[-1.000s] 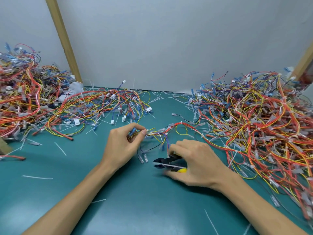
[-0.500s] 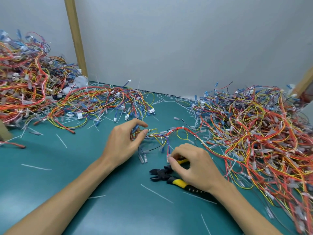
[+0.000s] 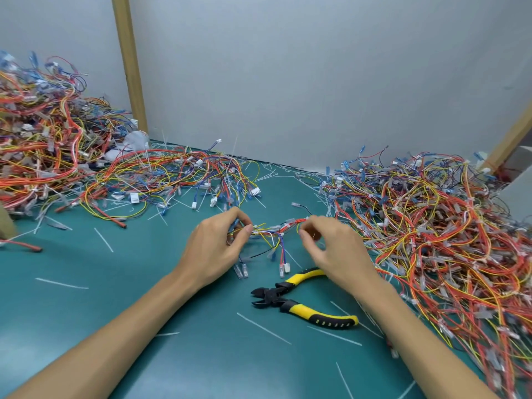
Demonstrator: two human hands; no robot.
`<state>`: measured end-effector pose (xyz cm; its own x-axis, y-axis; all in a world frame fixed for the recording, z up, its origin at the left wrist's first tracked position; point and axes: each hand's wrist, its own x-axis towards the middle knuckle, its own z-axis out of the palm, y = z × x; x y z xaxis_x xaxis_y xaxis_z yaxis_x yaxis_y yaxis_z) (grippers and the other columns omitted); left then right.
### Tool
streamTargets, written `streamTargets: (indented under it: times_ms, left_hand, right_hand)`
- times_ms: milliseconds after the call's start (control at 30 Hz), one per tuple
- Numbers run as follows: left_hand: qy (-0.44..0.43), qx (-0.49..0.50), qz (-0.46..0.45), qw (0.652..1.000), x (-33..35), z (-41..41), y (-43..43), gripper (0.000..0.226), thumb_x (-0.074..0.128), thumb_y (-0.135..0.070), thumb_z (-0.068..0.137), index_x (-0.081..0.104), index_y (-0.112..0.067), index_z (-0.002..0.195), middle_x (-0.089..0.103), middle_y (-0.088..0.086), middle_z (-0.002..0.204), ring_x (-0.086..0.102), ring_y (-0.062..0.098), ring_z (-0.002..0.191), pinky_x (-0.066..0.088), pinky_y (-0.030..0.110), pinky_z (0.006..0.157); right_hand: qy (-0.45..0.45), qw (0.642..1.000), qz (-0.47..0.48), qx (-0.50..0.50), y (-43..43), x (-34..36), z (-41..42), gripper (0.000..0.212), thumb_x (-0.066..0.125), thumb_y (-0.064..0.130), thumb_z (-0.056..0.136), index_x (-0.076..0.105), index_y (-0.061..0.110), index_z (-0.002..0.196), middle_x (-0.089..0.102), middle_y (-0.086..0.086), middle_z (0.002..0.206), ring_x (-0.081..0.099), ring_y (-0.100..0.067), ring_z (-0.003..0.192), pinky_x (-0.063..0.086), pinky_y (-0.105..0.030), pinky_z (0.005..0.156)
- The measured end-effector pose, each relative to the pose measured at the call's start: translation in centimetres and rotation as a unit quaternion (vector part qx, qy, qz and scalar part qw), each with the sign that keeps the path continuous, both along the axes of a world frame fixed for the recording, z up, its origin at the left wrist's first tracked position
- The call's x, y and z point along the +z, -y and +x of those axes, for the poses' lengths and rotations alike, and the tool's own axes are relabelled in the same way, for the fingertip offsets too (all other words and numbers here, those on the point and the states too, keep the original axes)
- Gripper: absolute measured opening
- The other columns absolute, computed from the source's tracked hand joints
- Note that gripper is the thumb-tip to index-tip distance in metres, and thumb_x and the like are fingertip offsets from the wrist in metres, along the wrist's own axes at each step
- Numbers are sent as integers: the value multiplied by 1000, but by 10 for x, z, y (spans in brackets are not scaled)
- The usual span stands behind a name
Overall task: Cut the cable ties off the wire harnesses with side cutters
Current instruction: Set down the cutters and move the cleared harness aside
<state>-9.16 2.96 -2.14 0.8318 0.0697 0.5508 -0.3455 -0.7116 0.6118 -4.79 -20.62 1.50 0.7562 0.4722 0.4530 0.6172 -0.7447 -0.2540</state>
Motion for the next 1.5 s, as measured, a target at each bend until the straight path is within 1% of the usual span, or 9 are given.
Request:
streamTargets:
  times_ms: [167, 333, 533, 700, 1000, 1100, 1233, 1333, 1500]
  left_hand:
    - [2, -9, 17, 1000, 2, -4, 1, 7, 59, -33, 93, 54, -32, 88, 57, -9, 71, 51, 8, 64, 42, 30, 58]
    - [15, -15, 21, 1000, 5, -8, 1, 6, 63, -31, 92, 57, -33, 93, 53, -17, 75, 50, 3, 65, 33, 24, 59]
    - [44, -51, -64, 996, 9, -9, 12, 70, 70, -27, 84, 34, -39, 143, 42, -15, 131, 54, 0, 107, 40, 13, 94]
    - [51, -49, -52, 996, 11, -8, 14, 85, 63, -41, 81, 15, -42, 151, 20, -20, 155, 26, 3, 143, 26, 32, 109]
    - [-11, -121, -94, 988, 3, -1, 23, 51, 62, -30, 90, 42, -41, 135, 52, -17, 134, 58, -1, 114, 48, 23, 94]
    - [-146, -231, -275, 922, 17, -4, 39, 45, 62, -26, 89, 43, -35, 128, 63, -17, 127, 57, 11, 122, 45, 14, 91]
    - [-341, -362, -382, 779, 19, 1, 56, 114, 72, -79, 49, 37, -18, 140, 70, 10, 116, 60, 23, 115, 42, 39, 106]
    - [-331, -448, -396, 730, 10, -4, 49, 77, 61, -59, 84, 42, -14, 145, 70, 16, 113, 54, 36, 121, 25, 57, 114]
    - [-236, -547, -421, 684, 9, -5, 43, 40, 34, -12, 106, 37, 5, 142, 50, 19, 137, 42, 35, 133, 30, 46, 113]
  right_hand:
    - [-19, 972, -230, 47, -26, 12, 42, 53, 64, 37, 88, 45, 38, 137, 53, 12, 133, 39, -16, 129, 26, -34, 102]
    - [-95, 960, -260, 47, -45, 27, 66, 23, 64, 40, 90, 66, 31, 111, 69, 4, 107, 60, -22, 106, 47, -33, 82]
    - [-54, 992, -110, -4, -44, 103, 91, 11, 71, 35, 85, 73, 29, 95, 72, 6, 92, 65, -18, 86, 48, -30, 72]
    - [-89, 995, 45, -29, -37, 193, 110, 5, 70, 19, 89, 71, 15, 86, 71, -3, 77, 70, -14, 55, 52, -24, 52]
    - [-314, 833, 447, 87, -52, 265, 98, 11, 59, 6, 95, 61, 6, 84, 65, -3, 68, 70, -13, 56, 57, -21, 56]
    - [-391, 749, 519, 129, -60, 224, 92, 11, 55, 1, 96, 59, 4, 86, 69, -4, 62, 70, -15, 56, 59, -24, 56]
    - [-402, 682, 597, 131, -65, 169, 87, 8, 53, -4, 94, 56, 3, 92, 70, -6, 64, 70, -19, 54, 55, -25, 47]
    - [-390, 688, 601, 118, -60, 145, 86, 11, 56, 0, 94, 59, 8, 101, 69, -8, 79, 71, -18, 57, 55, -24, 47]
    - [-354, 738, 564, 110, -51, 121, 80, 23, 61, 6, 92, 62, 5, 115, 67, -6, 86, 67, -14, 56, 53, -22, 45]
